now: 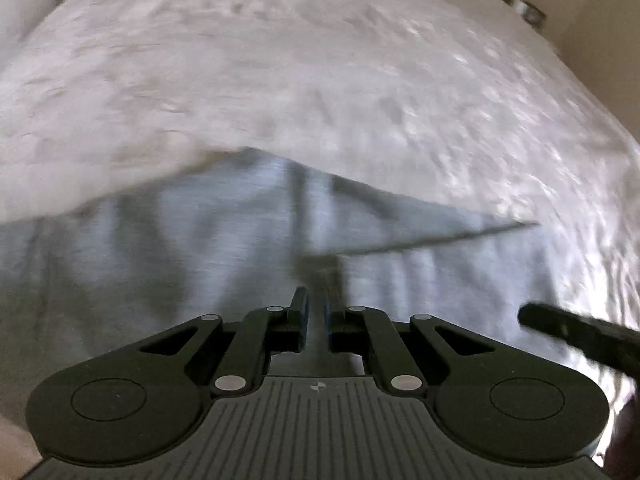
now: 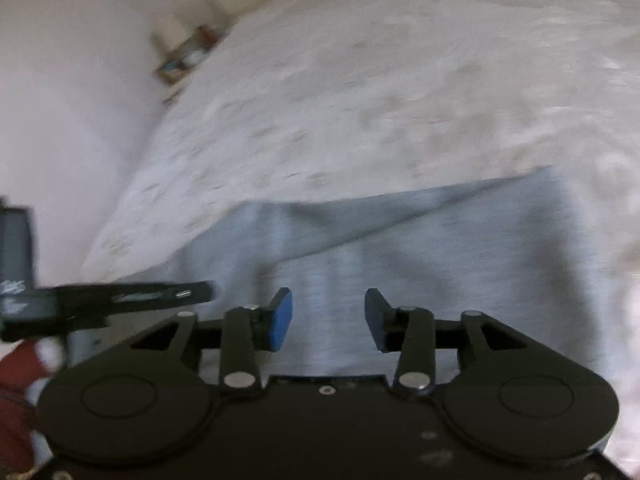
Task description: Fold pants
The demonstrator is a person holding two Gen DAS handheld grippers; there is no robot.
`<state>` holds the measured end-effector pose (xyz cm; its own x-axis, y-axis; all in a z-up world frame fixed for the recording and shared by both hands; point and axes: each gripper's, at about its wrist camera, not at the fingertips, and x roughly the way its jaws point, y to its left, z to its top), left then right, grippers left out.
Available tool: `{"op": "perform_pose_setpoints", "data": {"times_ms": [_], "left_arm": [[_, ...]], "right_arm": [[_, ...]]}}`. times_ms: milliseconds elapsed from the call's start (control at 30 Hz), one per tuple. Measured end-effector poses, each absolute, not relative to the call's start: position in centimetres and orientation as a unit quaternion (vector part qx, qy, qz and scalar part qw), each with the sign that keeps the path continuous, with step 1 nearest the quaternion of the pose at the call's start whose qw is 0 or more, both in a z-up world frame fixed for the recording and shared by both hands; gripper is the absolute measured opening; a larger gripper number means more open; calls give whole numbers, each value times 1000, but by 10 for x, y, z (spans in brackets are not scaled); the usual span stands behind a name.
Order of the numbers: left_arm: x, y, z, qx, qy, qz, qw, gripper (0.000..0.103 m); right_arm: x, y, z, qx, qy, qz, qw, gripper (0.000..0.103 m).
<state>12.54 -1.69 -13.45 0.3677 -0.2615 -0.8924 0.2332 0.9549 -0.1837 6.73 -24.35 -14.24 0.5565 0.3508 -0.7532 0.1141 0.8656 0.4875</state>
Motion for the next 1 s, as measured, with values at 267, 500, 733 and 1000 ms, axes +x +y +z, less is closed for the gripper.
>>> {"op": "perform_pose_setpoints", "data": {"times_ms": [267,500,733,1000], "left_arm": [[92,-66,-168,26,597,-212,773,8],[80,-63,-178,54,604,-180,775,9],[75,-43,-157,28,590,-112,799,9],[50,20,-142,-80,592,-9,802,13]], "right_arm": [[46,-324,-197,217,552,-70,802,0],[39,-335,-169,223,518,-43,825,12],[83,-341,-178,214,517,-33,828,13],[94,-356,-202,217,536,-29,815,12]]}}
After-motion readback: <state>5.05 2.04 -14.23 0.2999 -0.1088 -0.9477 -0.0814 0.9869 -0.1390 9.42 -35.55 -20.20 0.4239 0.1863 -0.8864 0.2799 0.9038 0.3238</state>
